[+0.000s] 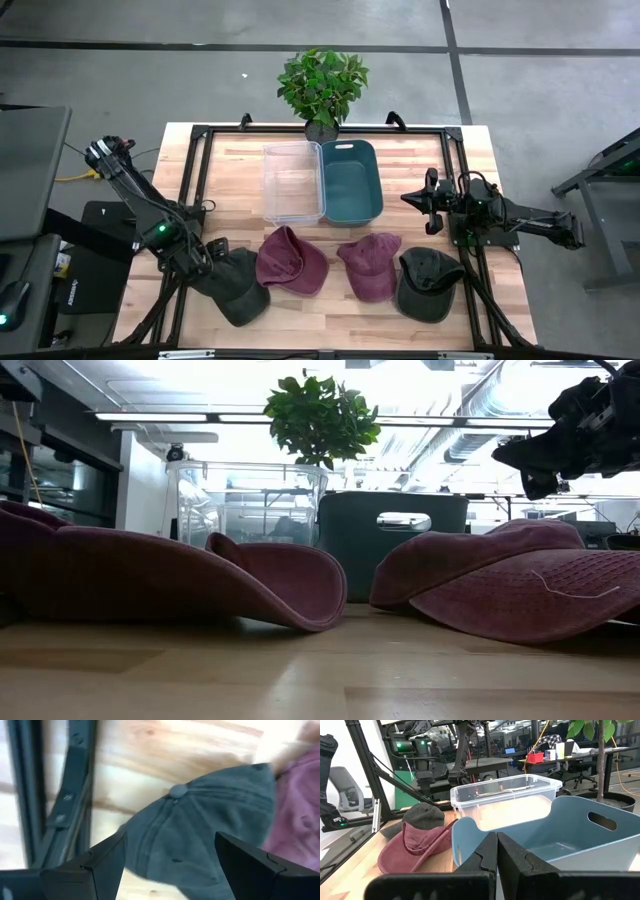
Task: Pick & Place hat
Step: Put the left black cap into the transparent bin
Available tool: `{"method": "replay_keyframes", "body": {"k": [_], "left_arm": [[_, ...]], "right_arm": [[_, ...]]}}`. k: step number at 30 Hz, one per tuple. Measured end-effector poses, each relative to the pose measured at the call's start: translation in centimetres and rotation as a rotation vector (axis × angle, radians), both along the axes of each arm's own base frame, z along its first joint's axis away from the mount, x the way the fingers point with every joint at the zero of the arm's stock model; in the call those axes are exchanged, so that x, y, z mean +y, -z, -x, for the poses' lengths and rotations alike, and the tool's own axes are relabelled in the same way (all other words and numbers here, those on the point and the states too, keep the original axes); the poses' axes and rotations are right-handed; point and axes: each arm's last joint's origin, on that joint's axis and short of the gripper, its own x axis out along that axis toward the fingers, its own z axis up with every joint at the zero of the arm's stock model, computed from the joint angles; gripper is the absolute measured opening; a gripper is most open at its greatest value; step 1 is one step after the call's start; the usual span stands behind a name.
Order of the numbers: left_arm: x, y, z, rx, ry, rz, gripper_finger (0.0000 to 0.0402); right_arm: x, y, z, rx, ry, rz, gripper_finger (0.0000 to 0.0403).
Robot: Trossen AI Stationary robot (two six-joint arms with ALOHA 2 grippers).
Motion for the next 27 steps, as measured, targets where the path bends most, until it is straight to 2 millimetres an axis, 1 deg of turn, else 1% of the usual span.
{"method": "replay_keyframes", "body": {"k": [5,13,16,21,27], "left_arm": [[-0.3,0.2,0.3,-0.047,0.049,-0.033,0.0284],[-0.6,0.2,0.1,-0.067,-0.072,-0.012,0.0284],[-0.8,0.3,-0.4,-0.106,-0.098,0.000,0.0284],[-1.1,1.2,-1.3,-0.039,-0.115,-0.035,0.0284],[-1.4,1.3,-1.5,-0.053,-0.107,-0.018,0.0284]], "right_arm": [[0.0,0.0,0.0,-0.002,0.000,0.000,0.0000],[0.0,0.0,0.0,-0.003,0.001,0.001,0.0000],[0.0,0.0,0.0,-0.003,0.001,0.001,0.0000],[0.0,0.0,0.0,-0.004,0.002,0.001,0.0000],[0.0,0.0,0.0,-0.004,0.002,0.001,0.0000]]}}
